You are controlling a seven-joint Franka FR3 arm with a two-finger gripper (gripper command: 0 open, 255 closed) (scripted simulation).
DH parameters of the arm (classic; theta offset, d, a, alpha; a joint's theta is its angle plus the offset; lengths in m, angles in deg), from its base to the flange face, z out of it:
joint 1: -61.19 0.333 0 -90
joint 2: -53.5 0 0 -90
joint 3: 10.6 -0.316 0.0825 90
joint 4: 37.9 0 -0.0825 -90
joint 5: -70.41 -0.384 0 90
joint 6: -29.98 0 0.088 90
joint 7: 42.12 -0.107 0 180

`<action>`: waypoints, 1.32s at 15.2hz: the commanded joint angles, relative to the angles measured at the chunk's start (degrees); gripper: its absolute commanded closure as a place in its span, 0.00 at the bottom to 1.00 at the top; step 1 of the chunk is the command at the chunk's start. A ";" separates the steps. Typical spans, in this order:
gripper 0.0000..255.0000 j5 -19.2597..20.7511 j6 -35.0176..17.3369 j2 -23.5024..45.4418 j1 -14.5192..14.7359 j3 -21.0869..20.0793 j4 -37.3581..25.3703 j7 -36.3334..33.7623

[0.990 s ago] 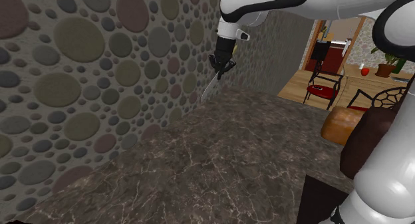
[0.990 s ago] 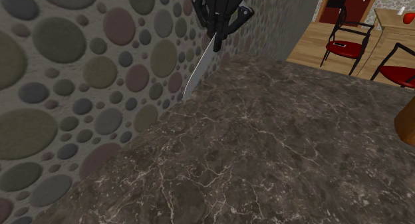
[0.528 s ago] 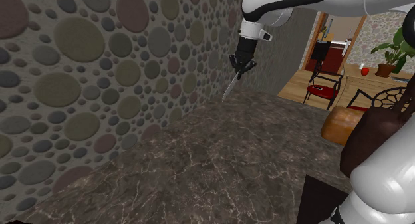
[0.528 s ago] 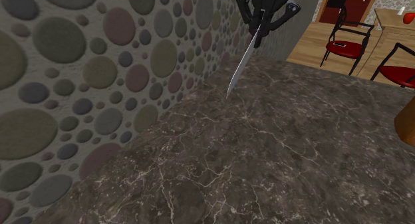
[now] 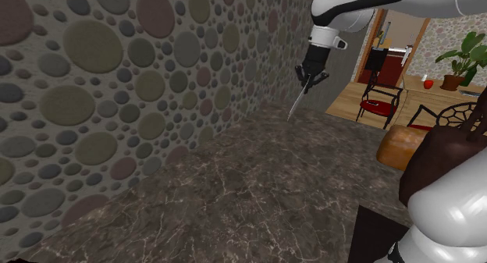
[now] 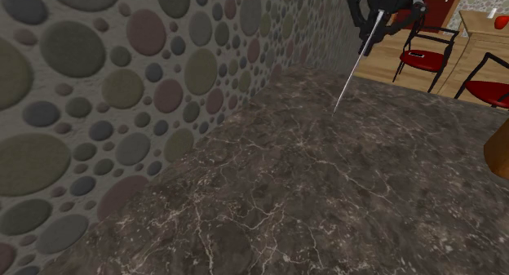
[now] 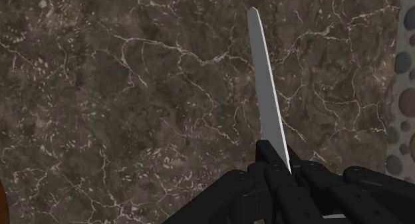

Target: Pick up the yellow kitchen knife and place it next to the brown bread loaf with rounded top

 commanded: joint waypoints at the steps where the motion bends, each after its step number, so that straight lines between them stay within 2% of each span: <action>1: 1.00 0.00 0.33 -1.53 -1.30 1.71 1.62 3.08; 11: 1.00 1.51 2.42 -3.48 -7.25 9.94 3.36 16.71; 20: 1.00 2.86 4.64 -0.22 -12.54 17.40 -0.64 29.00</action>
